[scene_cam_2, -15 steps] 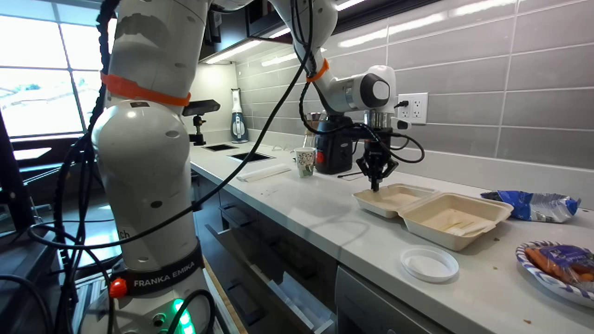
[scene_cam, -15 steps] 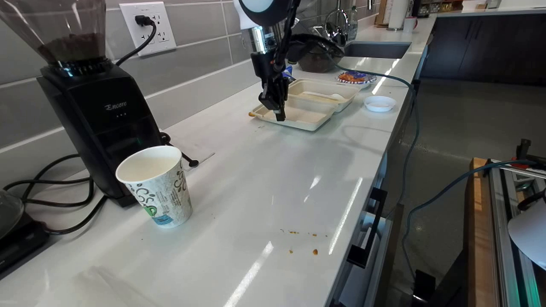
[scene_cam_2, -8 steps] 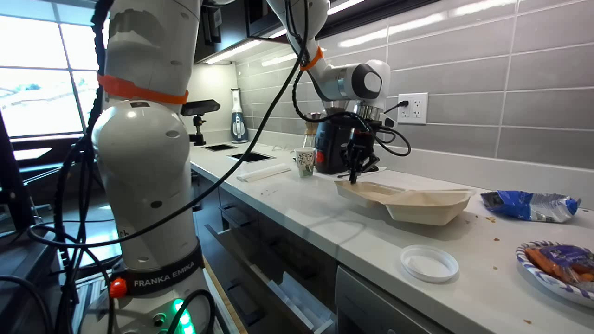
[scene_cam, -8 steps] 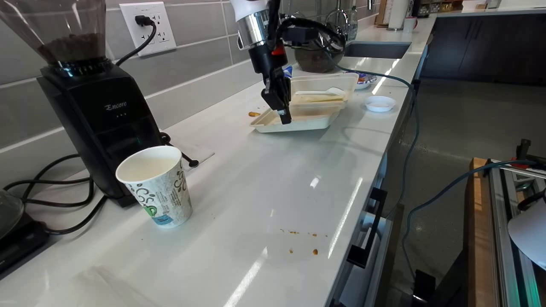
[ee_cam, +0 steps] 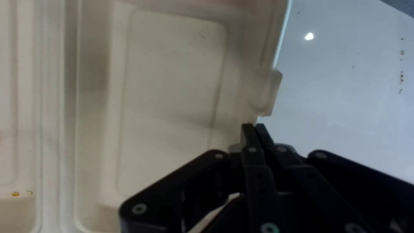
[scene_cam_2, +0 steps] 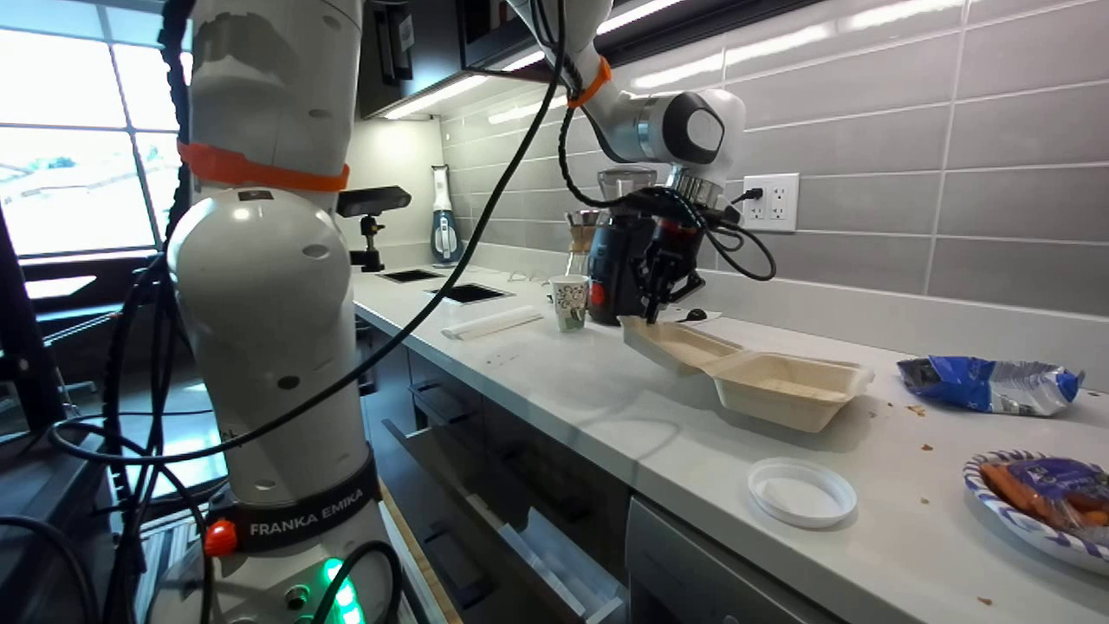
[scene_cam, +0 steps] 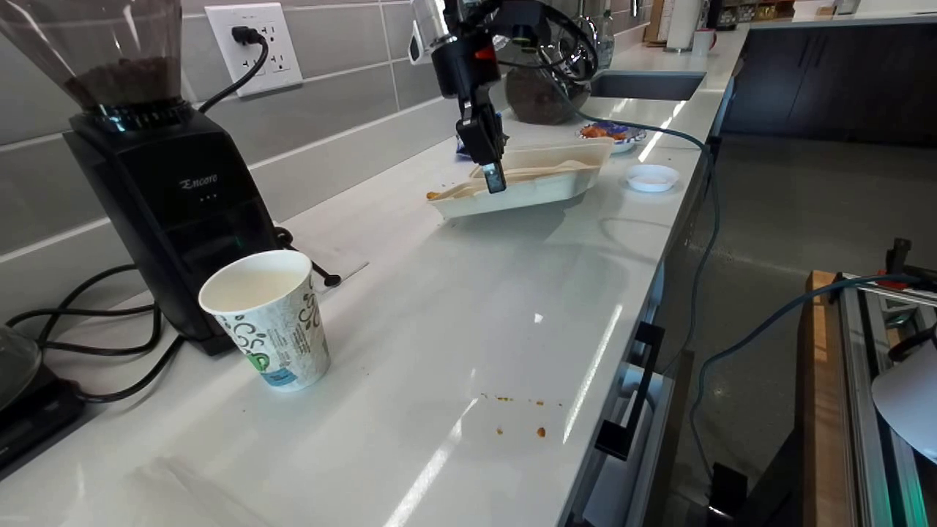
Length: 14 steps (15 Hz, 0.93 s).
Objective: Close the food pack.
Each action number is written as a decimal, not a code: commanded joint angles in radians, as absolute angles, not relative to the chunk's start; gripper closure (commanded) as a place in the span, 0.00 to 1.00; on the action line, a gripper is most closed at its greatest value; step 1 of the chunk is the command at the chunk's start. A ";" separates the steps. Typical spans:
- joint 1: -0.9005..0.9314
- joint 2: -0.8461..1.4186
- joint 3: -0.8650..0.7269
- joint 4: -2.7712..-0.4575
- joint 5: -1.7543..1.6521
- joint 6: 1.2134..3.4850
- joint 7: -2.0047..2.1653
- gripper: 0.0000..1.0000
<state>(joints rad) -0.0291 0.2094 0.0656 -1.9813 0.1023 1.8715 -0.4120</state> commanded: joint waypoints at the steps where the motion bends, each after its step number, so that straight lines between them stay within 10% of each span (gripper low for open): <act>1: -0.081 0.196 0.049 -1.960 0.212 1.809 -0.565 0.99; 14: -0.197 0.221 -0.058 -1.886 0.423 1.708 -0.809 0.99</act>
<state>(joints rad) -0.1950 0.2070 -0.0458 -1.9139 0.4083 1.7037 -0.8001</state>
